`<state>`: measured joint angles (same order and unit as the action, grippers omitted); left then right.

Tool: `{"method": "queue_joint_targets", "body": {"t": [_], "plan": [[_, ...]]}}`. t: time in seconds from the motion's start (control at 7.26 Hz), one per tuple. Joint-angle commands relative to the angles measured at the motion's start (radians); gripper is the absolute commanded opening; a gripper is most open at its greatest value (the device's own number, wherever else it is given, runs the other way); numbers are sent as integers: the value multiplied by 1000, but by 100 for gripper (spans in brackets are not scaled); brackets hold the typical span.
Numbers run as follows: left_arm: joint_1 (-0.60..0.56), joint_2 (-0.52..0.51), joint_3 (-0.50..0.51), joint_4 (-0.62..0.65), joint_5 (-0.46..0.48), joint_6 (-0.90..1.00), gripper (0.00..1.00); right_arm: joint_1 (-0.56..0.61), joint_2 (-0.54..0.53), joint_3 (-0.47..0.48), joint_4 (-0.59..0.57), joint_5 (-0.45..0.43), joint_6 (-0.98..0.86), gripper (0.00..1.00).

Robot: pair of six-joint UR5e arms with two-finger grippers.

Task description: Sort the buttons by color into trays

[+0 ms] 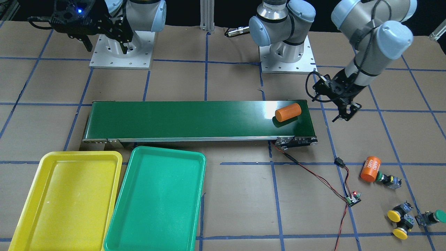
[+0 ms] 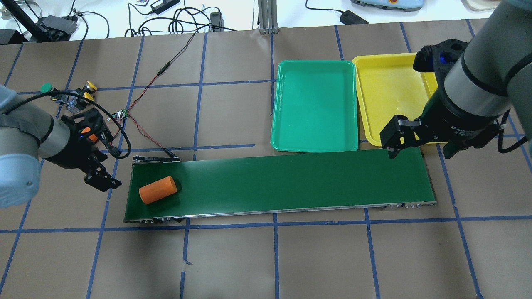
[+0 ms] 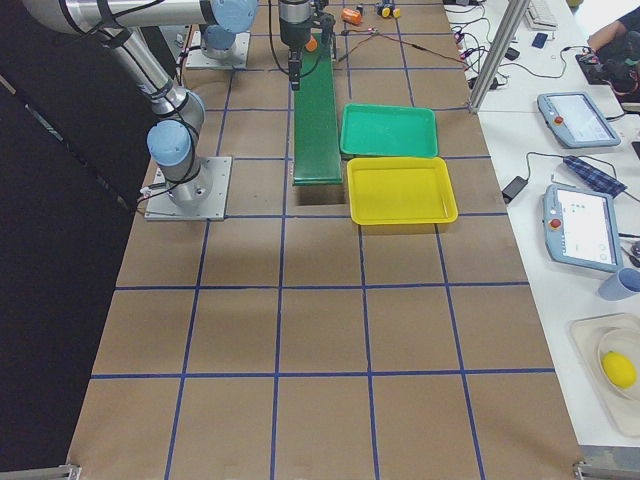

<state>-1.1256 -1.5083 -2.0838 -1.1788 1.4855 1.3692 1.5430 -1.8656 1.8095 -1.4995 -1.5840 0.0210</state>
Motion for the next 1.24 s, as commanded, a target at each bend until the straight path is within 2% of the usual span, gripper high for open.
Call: {"method": "queue_joint_targets", "body": {"t": [0.0,0.14,0.28,0.55,0.83,1.1], "plan": [[49,-196,210,-4,67,-13,100,0,-1,1,1,-1,1,100],[65,-281,278,2,103,-31,100,0,-1,1,1,-1,1,100],[132,-337,286,17,120,-63,100,0,-1,-1,-5,-1,1,100],[165,-461,307,199,127,-103,100,-3,-1,-1,-5,-7,-1,100],[173,-507,295,217,125,-111,100,-6,-1,-1,-8,-14,-1,100],[173,-572,307,223,124,-220,100,-6,0,-1,-10,-13,-1,100]]}}
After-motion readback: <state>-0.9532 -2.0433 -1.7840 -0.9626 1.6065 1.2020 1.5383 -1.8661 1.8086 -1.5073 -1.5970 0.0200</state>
